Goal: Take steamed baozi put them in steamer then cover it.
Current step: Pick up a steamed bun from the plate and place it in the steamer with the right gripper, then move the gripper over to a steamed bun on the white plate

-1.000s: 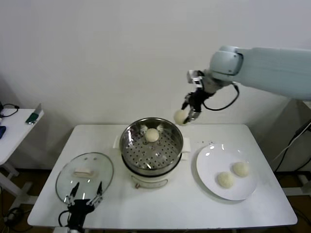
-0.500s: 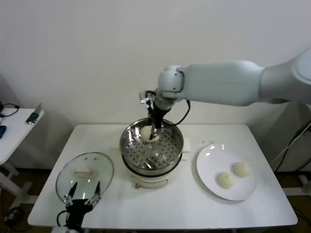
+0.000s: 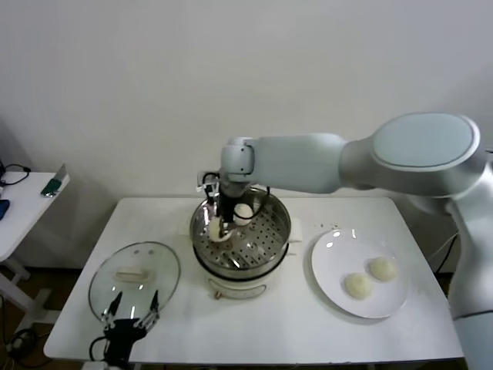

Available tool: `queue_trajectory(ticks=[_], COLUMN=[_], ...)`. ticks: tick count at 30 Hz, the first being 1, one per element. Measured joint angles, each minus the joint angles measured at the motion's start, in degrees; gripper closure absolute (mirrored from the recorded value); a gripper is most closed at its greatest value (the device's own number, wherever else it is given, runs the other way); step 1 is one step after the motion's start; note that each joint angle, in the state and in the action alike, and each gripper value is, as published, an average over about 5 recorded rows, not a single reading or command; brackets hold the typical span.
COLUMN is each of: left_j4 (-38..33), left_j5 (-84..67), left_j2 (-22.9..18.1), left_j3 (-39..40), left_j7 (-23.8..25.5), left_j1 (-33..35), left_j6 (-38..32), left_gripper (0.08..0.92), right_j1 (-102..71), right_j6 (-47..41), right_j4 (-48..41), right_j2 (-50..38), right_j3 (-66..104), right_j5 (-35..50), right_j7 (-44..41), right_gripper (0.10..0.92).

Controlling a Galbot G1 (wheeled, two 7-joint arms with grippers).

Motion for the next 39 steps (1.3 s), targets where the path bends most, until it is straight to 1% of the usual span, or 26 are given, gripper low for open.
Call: queue_trajectory(ticks=[2,6,9,13,16,25,31,39], left_j4=[0.0,-0.3,-0.6,-1.0,-1.3,-1.5,-1.7,-1.7], left_j5=[0.0,0.0,0.0,0.0,0.1,0.0,0.0,0.0], left_j2=[0.1,0.1,0.1,0.1,0.1,0.1,-0.4,-1.2], left_j3=[0.0,0.1,0.1,0.1,0.2,0.4,0.2,-0.5], left_j7=[0.0,0.0,0.0,-0.1,0.0,0.2,0.3,0.3], left_j1=[0.1,0.3,0.4,0.8,1.0,0.4,0.0,-0.4], left_j6=[0.0,0.0,0.0,0.0,0.0,0.7,1.3,1.8], left_gripper=[0.177,0.177,0.177,0.177,0.177,0.177,0.177,0.177], right_j1=[-0.6,-1.0,-0.5,2.3,5.7,16.9,18.8,14.1], right_j6=[0.2,0.8,1.7,3.3,4.6,7.6,7.7,6.2], right_j4=[-0.9,-1.6,-1.1,1.3,4.5,17.3,23.2,26.4], right_j2=[0.5,0.8,0.3,-2.3,-6.0,-23.5,-34.6,-45.1], right_j3=[0.0,0.2,0.1,-0.5,-1.4,-8.5,-13.6,-14.9], right_j5=[-0.2,-0.5,-0.9,-1.4,-1.5,-5.2,-11.3,-19.5], right_j7=[0.2,0.3,-0.3,-2.4,-4.8,-10.2,-10.6,-7.6], right_gripper=[0.338,0.237,0.208,0.203,0.202,0.203,0.203,0.203])
